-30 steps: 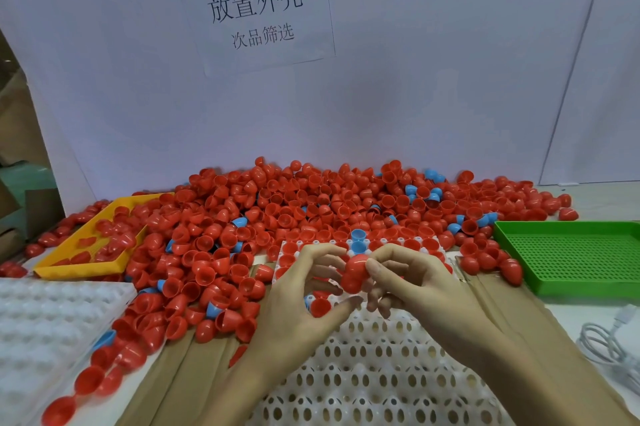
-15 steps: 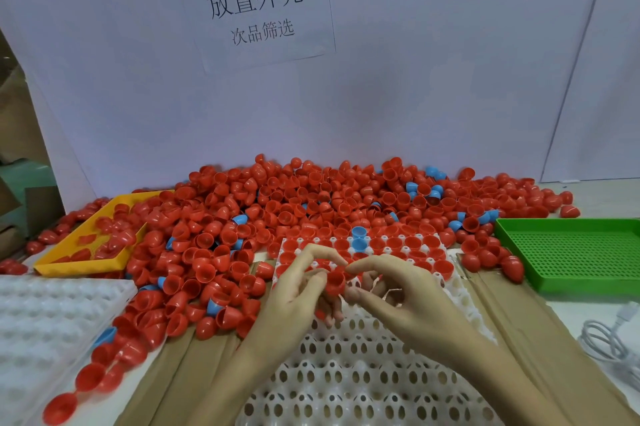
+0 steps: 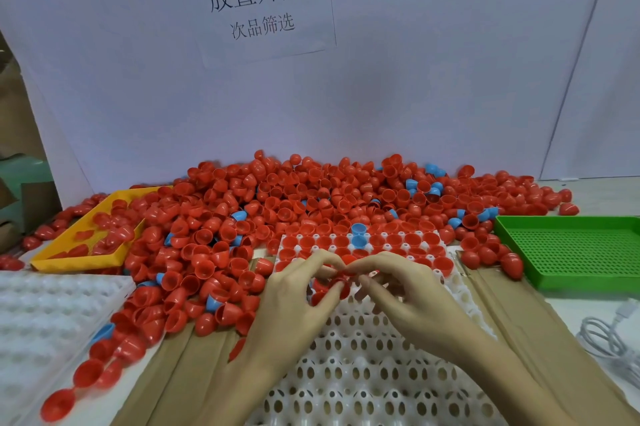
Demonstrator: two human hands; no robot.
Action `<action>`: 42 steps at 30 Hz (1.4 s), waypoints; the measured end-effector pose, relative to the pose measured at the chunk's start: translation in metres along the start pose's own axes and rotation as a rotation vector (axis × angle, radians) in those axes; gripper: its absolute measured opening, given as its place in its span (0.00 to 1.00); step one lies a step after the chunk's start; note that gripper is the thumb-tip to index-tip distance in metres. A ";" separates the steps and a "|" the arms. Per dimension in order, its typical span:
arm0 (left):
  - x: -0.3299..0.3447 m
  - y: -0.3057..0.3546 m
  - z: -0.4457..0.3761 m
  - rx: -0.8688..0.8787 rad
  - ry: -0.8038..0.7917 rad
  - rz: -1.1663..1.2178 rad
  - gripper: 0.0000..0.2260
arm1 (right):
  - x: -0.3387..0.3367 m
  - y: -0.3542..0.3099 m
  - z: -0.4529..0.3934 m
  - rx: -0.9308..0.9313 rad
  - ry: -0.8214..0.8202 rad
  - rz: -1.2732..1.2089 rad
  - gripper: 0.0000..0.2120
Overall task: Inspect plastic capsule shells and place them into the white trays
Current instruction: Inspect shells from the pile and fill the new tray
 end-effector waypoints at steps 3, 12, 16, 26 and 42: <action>0.003 0.001 -0.001 -0.016 0.001 -0.017 0.11 | -0.002 0.000 0.000 -0.025 0.032 0.112 0.12; 0.011 -0.004 -0.003 0.006 0.031 -0.269 0.04 | -0.016 -0.005 -0.002 -0.016 0.148 0.123 0.15; 0.015 -0.007 -0.004 0.037 0.035 -0.325 0.04 | -0.023 -0.006 -0.003 -0.005 0.187 0.126 0.13; 0.019 -0.005 0.003 0.166 -0.033 -0.347 0.07 | -0.025 -0.003 -0.002 0.016 0.188 0.151 0.12; -0.063 -0.100 -0.073 -0.299 0.146 -0.463 0.14 | -0.030 0.006 -0.002 0.037 0.224 0.080 0.12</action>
Point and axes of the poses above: each hand's wrist, its own z-axis away from the middle knuckle, its own x-axis out of the palm, y = z × x, the point moved 4 cm from there along -z, towards the middle knuckle, and after that the axes turned 9 degrees about -x, right-handed, at the moved point
